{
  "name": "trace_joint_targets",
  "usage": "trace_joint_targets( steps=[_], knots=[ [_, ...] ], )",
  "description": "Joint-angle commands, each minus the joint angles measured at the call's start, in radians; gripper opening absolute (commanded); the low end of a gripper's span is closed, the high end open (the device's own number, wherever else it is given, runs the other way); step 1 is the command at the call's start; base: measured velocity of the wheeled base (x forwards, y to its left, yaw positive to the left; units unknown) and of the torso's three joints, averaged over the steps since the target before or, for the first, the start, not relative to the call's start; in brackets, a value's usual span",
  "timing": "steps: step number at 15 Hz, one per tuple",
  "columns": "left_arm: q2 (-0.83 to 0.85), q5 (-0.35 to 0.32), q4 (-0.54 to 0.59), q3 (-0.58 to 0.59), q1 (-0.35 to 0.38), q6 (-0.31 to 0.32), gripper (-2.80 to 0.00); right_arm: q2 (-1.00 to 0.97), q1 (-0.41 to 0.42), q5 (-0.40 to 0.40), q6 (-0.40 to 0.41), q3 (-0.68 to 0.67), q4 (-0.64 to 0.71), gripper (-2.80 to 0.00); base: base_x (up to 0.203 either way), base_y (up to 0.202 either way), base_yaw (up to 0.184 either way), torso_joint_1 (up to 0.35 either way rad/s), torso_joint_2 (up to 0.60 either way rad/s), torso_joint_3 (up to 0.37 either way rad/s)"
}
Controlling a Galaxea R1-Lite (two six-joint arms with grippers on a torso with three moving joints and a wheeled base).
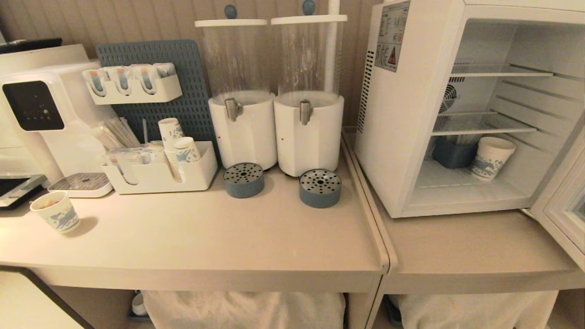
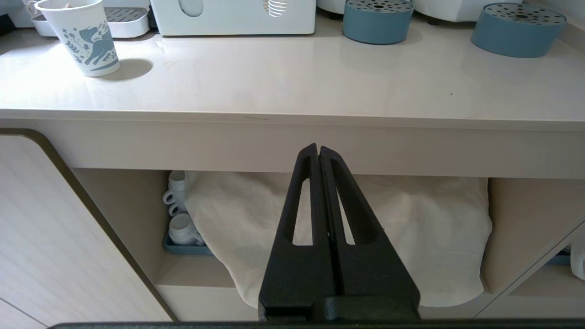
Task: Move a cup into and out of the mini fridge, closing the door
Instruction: Place the ceramic cup on the table
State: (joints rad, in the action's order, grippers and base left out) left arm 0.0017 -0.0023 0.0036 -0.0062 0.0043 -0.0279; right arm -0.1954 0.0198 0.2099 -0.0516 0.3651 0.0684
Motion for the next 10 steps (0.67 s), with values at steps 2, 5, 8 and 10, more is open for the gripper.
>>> trace_joint_targets(
  steps=[2,5,8,10],
  knots=[
    [0.0,-0.001,0.001,0.0,0.0,0.0,-2.8,0.129,-0.01,-0.079,0.008,-0.098,-0.033,-2.8,0.0,0.0,0.0,0.0,0.0,0.0],
    [0.0,-0.001,-0.001,0.0,0.0,0.0,-2.8,0.171,-0.01,-0.13,0.04,-0.266,-0.146,-2.8,0.0,0.0,0.0,0.0,0.0,0.0],
    [0.0,-0.001,-0.001,0.0,0.0,-0.001,-2.8,0.192,-0.011,-0.173,0.073,-0.349,-0.176,-2.8,0.0,0.0,0.0,0.0,0.0,0.0],
    [0.0,-0.001,0.001,-0.001,0.0,0.0,-2.8,0.194,-0.012,-0.2,0.076,-0.366,-0.05,-2.8,0.0,0.0,0.0,0.0,0.0,0.0]
  ],
)
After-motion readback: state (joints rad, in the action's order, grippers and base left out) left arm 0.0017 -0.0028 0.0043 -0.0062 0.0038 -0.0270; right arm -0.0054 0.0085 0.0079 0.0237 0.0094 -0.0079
